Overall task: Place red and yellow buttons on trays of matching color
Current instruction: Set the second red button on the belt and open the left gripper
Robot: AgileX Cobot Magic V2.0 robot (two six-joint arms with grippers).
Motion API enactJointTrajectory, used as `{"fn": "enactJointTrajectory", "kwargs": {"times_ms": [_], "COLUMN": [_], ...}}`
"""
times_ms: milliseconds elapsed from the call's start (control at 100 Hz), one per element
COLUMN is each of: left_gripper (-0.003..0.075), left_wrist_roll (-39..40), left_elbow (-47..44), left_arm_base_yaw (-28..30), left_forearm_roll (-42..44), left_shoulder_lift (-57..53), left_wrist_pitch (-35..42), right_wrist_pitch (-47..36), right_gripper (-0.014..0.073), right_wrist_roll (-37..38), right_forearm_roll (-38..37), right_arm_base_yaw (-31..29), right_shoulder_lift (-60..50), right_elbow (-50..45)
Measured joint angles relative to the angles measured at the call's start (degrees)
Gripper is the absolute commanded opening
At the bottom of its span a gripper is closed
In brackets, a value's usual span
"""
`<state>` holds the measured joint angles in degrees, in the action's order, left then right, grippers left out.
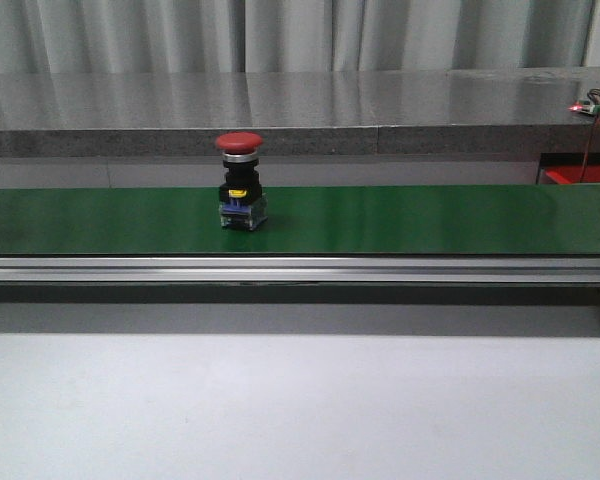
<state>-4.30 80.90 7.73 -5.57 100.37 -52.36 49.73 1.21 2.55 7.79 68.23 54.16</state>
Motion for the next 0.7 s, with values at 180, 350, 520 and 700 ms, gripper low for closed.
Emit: {"fn": "enactJointTrajectory", "kwargs": {"times_ms": [180,350,520,700], "left_gripper": [0.0541,0.0566,0.0565,0.0495], "left_wrist_roll": [-0.2,-0.2,-1.02,-1.16], "left_elbow": [0.0,0.0,-0.24,-0.24], "left_arm_base_yaw": [0.0,0.0,0.0,0.0], "left_forearm_roll": [0.0,-0.66,-2.7,-3.34], "left_shoulder_lift": [0.0,-0.23,-3.42,-10.23], "left_wrist_pitch": [0.82,0.96,1.14,0.84], "right_wrist_pitch": [0.0,0.0,0.0,0.0], "right_gripper": [-0.0074,-0.0074,-0.0074,-0.0074], "right_wrist_roll": [0.0,0.0,0.0,0.0], "right_forearm_roll": [0.0,0.0,0.0,0.0], "right_arm_base_yaw": [0.0,0.0,0.0,0.0], "right_shoulder_lift": [0.0,0.0,0.0,0.0], "right_elbow": [0.0,0.0,0.0,0.0]}}
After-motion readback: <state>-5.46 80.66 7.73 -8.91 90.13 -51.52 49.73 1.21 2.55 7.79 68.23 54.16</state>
